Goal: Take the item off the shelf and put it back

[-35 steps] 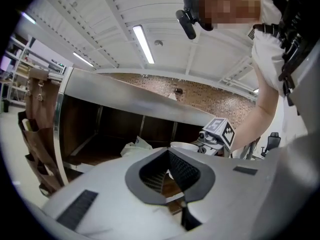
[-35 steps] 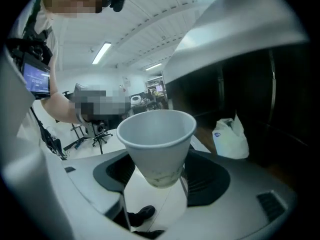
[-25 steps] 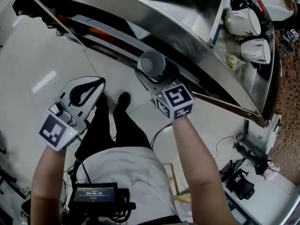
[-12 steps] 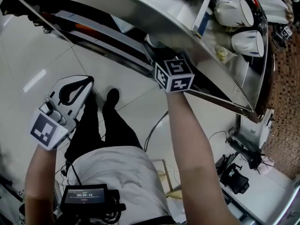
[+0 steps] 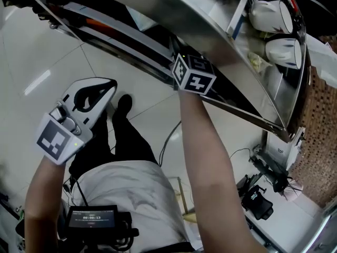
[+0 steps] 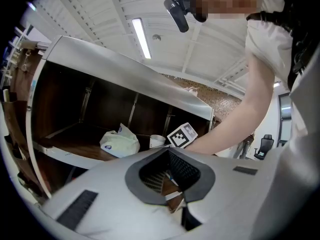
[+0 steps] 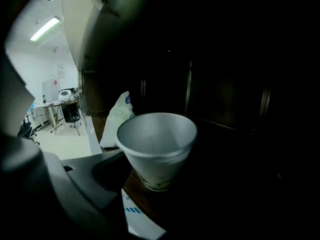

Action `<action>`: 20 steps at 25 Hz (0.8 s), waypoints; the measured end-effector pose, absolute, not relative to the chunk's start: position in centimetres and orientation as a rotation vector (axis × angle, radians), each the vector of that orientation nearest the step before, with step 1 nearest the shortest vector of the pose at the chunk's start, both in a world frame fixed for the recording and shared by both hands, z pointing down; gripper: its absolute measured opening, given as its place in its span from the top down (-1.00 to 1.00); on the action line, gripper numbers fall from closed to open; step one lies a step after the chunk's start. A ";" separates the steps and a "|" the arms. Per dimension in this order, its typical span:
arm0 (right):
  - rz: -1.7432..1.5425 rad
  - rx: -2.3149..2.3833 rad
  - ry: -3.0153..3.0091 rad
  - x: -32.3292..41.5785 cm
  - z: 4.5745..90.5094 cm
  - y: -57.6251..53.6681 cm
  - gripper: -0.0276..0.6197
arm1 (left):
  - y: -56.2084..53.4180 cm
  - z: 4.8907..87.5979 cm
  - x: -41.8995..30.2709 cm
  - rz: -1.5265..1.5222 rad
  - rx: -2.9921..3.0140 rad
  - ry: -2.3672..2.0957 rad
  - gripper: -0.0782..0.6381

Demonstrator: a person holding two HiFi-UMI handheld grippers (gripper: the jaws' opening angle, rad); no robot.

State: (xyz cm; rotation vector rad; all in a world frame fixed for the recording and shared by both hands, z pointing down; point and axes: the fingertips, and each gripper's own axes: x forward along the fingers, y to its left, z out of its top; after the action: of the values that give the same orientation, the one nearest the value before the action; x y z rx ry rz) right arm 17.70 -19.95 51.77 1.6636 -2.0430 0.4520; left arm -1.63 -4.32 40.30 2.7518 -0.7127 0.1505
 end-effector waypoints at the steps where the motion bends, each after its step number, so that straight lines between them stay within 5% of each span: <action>1: 0.474 1.682 -2.023 18.0 52.1 -20.0 -0.11 | -4.3 40.3 -1.6 0.151 2.749 -0.710 0.78; 20: 0.516 1.745 -1.999 19.4 51.4 -16.4 -0.23 | -4.3 39.5 -2.4 0.179 2.751 -0.714 0.78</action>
State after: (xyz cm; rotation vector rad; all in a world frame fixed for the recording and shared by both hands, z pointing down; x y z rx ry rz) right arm 19.45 -16.44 51.41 1.7451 -1.9989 0.5156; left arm -2.42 -4.28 39.47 2.7507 -0.7140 0.1789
